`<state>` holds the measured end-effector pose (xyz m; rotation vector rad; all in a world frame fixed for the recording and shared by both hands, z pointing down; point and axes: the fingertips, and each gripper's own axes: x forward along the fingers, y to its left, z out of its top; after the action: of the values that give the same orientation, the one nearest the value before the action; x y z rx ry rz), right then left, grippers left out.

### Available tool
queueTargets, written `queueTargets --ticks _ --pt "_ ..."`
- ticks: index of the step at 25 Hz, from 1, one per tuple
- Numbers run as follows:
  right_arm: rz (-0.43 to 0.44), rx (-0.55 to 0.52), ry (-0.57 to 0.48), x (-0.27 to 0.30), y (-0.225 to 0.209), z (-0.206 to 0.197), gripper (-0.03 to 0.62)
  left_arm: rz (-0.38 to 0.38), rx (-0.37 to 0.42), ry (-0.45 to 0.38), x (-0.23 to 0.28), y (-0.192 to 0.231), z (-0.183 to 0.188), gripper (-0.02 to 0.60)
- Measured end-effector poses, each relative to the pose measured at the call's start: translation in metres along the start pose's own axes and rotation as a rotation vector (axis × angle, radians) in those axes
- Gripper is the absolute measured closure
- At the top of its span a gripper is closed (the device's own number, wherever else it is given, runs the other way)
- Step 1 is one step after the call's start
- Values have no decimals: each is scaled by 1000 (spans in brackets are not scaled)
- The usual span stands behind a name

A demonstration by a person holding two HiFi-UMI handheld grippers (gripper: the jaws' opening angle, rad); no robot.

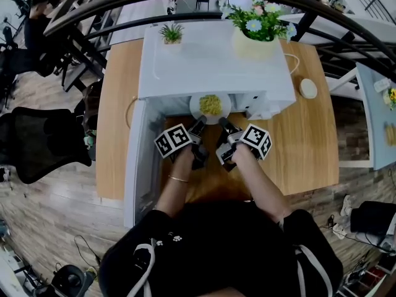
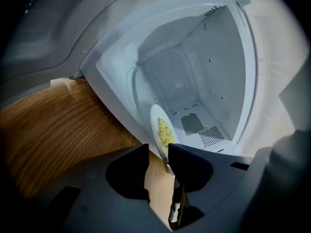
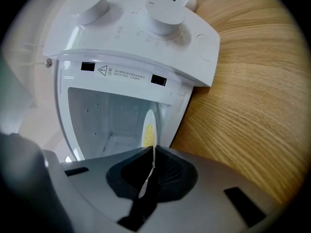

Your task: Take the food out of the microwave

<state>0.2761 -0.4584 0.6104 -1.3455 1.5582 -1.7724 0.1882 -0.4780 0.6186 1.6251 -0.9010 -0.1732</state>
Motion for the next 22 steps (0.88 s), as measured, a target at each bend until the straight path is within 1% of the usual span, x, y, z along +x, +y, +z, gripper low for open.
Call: queueTargets --ticks 1,2,6,9,15,22 --pt "2 1 2 -2 -1 -1 579 -6 1 -4 -1 -2 0 478" --pt "4 5 2 -3 -1 -2 579 -9 2 -6 -2 -4 -1 506" --pt "11 31 10 -12 -4 -7 577 -12 6 -12 -9 -9 -8 512" --pt "33 38 24 -16 -1 -11 576 -24 29 -27 -18 -15 -10 514" --pt "94 25 39 -26 21 -19 574 -40 88 -74 -39 -36 -3 518" --pt "152 11 61 -38 44 -29 574 -63 124 -109 -61 -53 0 517"
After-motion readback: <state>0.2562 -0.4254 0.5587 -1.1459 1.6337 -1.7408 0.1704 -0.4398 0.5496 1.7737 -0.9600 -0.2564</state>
